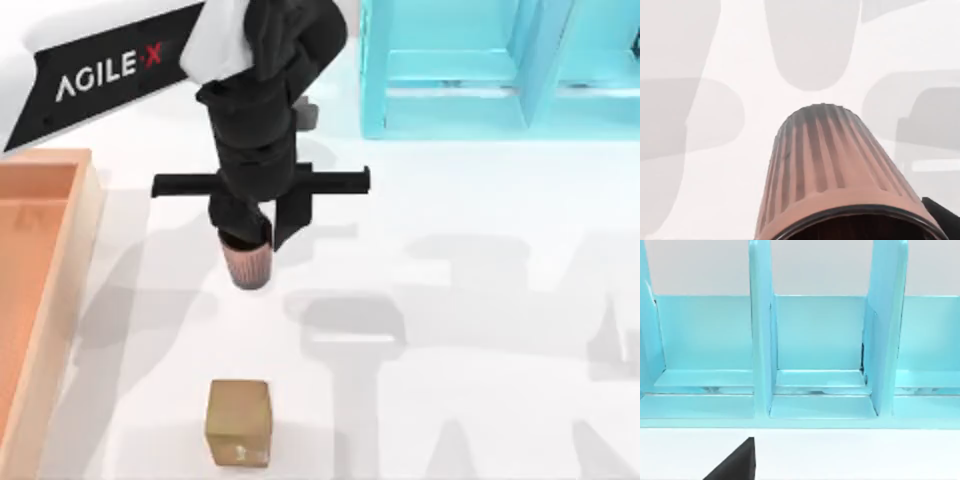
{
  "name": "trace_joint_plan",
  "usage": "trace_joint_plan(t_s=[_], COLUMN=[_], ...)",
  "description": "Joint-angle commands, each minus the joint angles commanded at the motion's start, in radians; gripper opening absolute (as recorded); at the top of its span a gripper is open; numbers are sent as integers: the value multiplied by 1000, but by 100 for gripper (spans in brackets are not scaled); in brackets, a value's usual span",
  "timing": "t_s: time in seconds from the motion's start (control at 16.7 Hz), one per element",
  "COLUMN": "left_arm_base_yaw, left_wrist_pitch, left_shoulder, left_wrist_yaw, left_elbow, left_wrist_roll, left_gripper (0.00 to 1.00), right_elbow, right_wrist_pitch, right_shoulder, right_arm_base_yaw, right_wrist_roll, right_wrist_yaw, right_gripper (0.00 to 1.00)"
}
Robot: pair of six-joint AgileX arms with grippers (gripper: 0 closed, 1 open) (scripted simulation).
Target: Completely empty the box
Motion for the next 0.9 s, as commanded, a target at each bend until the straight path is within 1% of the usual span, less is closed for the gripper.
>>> trace_joint_plan(t_s=[0.18, 0.54, 0.78, 0.9], left_arm_base_yaw=[4, 9, 9, 9], left_wrist_pitch=[15, 162, 166, 166], left_shoulder=[2, 27, 27, 27], left_wrist_yaw=[1, 1, 0, 0], left_elbow=[-15, -135, -139, -139], left_wrist_roll=[2, 9, 10, 10], left_gripper=[0, 0, 0, 15], right_elbow=[0, 0, 0, 0], right_wrist_pitch=[0, 0, 0, 0], right_shoulder=[0, 0, 0, 0], right_arm_base_yaw=[0, 0, 0, 0], right_wrist_roll=[0, 0, 0, 0], right_wrist_yaw=[0, 0, 0, 0], right_gripper=[100, 100, 100, 100])
